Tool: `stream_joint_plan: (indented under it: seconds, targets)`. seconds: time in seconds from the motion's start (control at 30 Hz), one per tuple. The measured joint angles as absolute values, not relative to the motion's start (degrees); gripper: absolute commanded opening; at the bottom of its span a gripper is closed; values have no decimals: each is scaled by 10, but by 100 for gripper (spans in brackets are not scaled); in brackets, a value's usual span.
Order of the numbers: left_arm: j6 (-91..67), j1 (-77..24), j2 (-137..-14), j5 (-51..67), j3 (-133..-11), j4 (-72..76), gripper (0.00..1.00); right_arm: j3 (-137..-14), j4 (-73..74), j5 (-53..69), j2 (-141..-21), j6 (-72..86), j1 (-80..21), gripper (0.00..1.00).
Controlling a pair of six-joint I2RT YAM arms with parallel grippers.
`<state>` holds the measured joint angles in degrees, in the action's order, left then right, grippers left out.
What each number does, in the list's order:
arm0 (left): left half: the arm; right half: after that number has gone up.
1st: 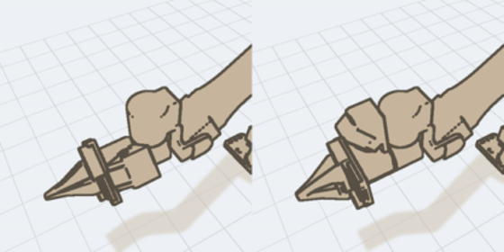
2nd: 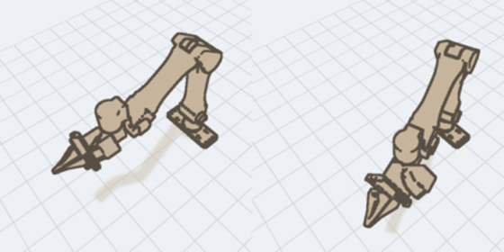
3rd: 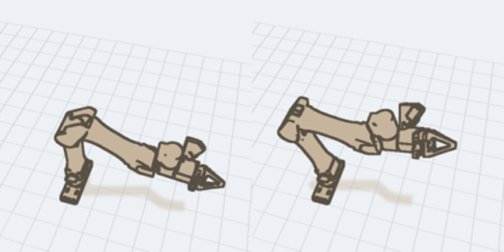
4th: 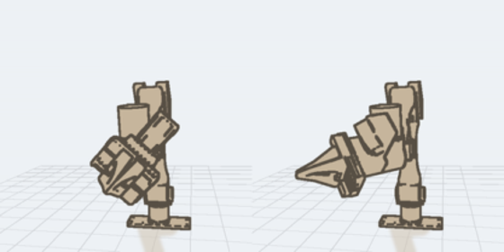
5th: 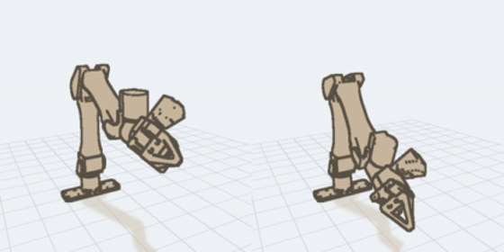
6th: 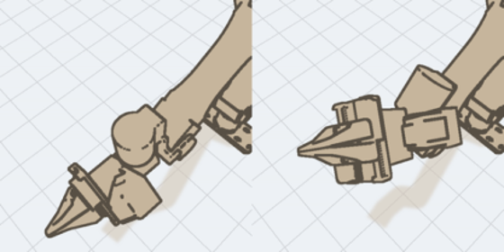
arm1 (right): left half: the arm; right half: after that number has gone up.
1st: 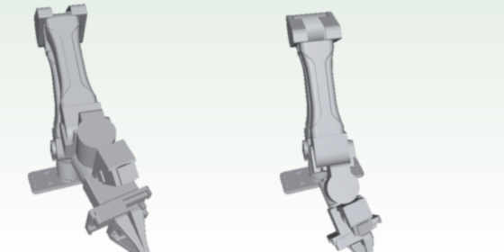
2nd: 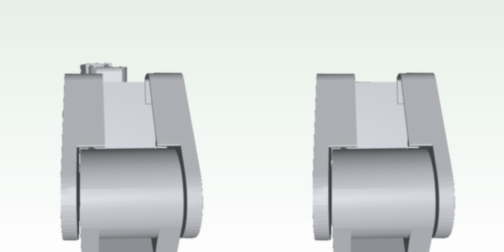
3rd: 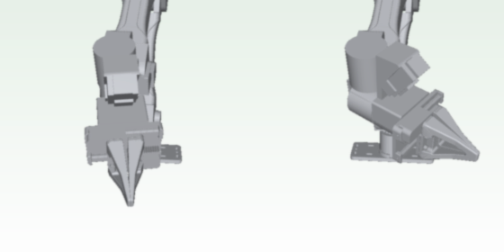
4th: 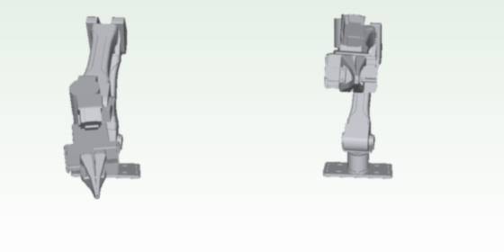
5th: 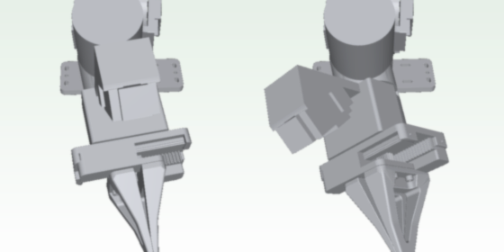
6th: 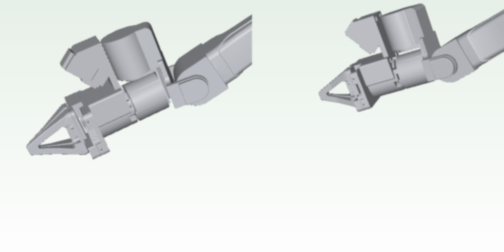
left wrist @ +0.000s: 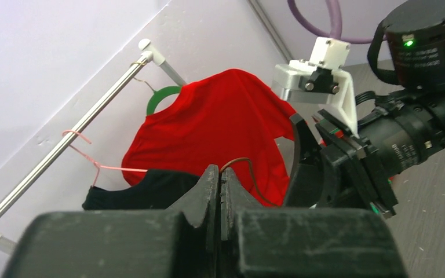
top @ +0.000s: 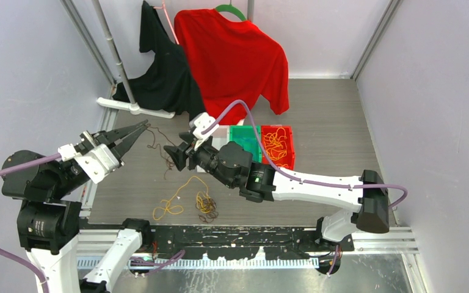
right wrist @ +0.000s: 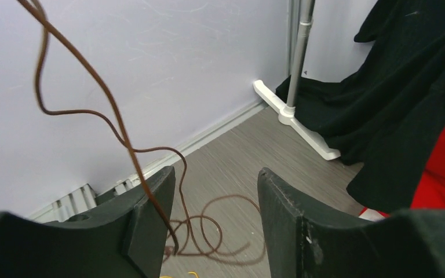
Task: Untangle the cables
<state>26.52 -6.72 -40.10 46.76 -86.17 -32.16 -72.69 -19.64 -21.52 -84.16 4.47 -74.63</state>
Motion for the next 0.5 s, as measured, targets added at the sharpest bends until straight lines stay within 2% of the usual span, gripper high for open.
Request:
stream_joint_plan:
  seconds: [0.2, 0.4, 0.5]
  targets:
    - [209, -67, -403, 492, -852, -307, 0, -697, -215, -230, -842, 29, -744, 43]
    - [116, -67, -427, 504, -793, -242, 0, -667, -215, -240, -840, 28, -724, 50]
    - [69, -67, -462, 507, -765, -195, 0, -631, -213, -241, -830, 36, -700, 51]
